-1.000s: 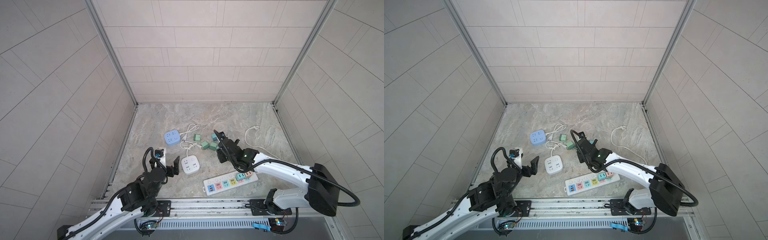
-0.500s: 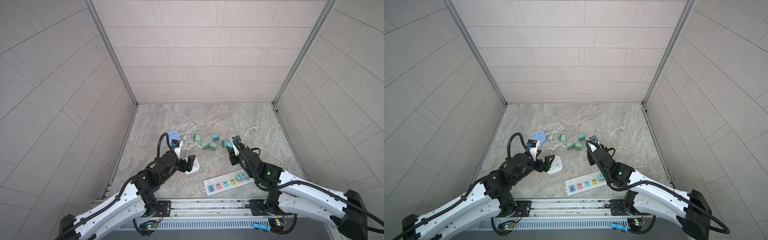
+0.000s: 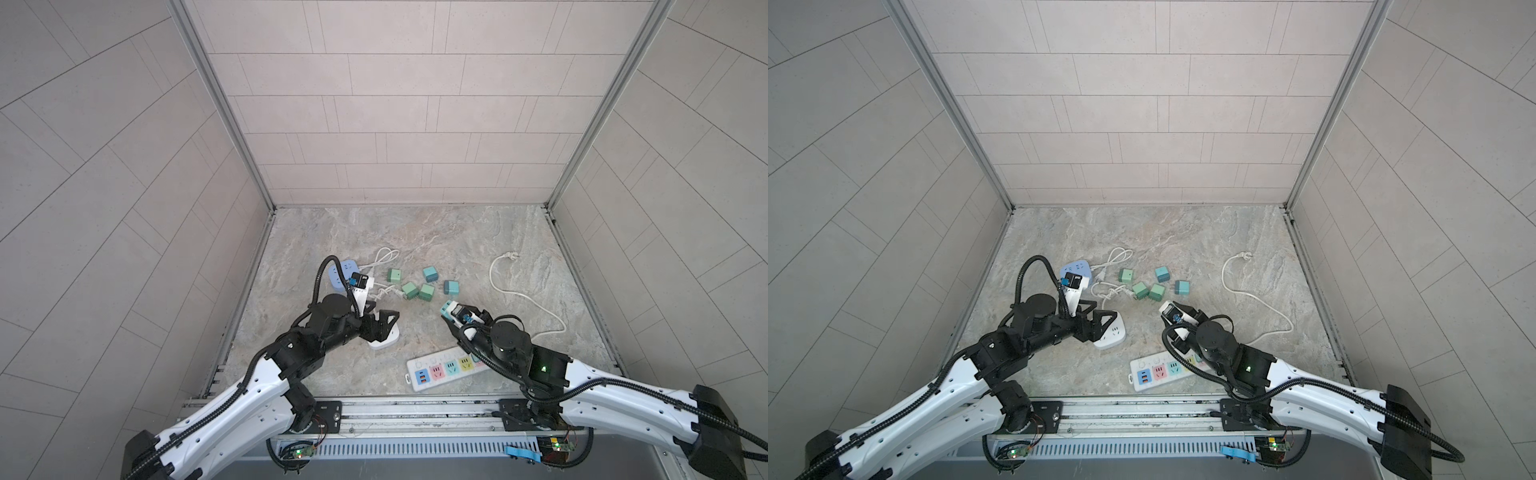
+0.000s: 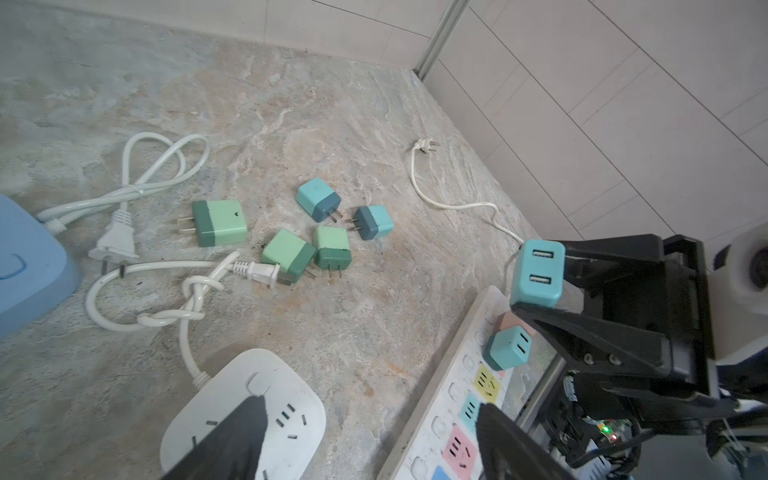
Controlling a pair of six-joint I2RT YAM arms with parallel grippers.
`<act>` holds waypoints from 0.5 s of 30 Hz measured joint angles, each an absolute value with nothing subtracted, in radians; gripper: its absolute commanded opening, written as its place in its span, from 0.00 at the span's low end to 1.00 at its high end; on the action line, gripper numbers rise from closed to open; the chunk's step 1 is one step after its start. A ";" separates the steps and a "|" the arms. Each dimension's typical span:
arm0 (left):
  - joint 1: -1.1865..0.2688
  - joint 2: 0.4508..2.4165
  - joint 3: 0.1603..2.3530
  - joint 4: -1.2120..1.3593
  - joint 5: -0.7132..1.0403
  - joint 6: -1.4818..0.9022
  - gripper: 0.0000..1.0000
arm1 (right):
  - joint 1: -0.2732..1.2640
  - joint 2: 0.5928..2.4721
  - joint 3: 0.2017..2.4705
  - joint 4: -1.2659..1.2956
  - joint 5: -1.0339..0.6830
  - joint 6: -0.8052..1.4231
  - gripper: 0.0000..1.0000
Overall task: Insert the plug
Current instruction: 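Lift the teal adapter toward the left gripper while the left gripper reaches toward it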
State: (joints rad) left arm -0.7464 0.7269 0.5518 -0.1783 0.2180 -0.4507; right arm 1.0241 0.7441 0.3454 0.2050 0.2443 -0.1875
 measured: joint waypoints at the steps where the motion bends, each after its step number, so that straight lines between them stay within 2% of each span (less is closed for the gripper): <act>1: -0.746 0.731 0.552 -0.172 0.241 -0.448 0.79 | 1.032 0.744 0.344 0.215 0.235 -0.214 0.00; 8: -0.769 0.821 0.577 -0.144 0.342 -0.436 0.74 | 1.076 0.756 0.344 0.247 0.166 -0.347 0.02; 15: -0.876 0.877 0.619 -0.124 0.346 -0.416 0.72 | 1.127 0.797 0.350 0.266 0.138 -0.396 0.02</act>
